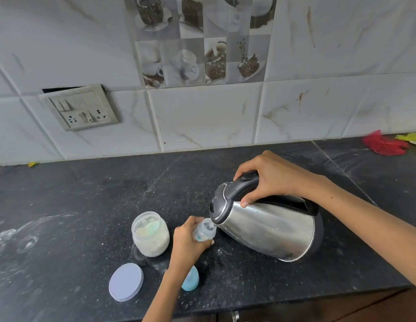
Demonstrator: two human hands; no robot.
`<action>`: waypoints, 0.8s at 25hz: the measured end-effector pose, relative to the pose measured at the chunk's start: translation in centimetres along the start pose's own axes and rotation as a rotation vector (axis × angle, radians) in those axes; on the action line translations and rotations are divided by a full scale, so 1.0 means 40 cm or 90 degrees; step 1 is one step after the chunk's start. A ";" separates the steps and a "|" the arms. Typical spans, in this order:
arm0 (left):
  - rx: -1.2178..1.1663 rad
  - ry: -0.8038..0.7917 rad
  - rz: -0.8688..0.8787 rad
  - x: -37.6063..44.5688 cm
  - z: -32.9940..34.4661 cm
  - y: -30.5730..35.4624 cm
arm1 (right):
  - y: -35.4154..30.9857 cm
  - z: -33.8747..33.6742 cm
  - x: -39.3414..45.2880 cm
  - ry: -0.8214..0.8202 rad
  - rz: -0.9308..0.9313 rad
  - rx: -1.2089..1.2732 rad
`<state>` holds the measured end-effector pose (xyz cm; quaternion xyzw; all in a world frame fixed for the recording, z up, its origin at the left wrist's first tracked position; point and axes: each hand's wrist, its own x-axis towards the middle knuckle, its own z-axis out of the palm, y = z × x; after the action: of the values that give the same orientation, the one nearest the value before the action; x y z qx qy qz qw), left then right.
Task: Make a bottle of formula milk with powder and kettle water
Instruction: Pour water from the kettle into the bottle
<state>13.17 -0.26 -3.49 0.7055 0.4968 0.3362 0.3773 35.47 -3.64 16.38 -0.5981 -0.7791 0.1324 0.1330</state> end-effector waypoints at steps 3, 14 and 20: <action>-0.002 -0.004 0.000 0.001 -0.004 -0.001 | -0.004 -0.005 0.006 -0.010 0.002 -0.005; 0.004 -0.016 0.000 0.006 -0.002 -0.004 | -0.012 -0.019 0.012 -0.027 0.002 -0.023; 0.008 -0.016 -0.001 0.004 -0.002 -0.004 | -0.016 -0.025 0.016 -0.040 -0.002 -0.035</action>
<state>13.06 -0.07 -3.57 0.7116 0.4950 0.3239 0.3790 35.09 -3.16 17.59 -0.5959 -0.7872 0.1293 0.0922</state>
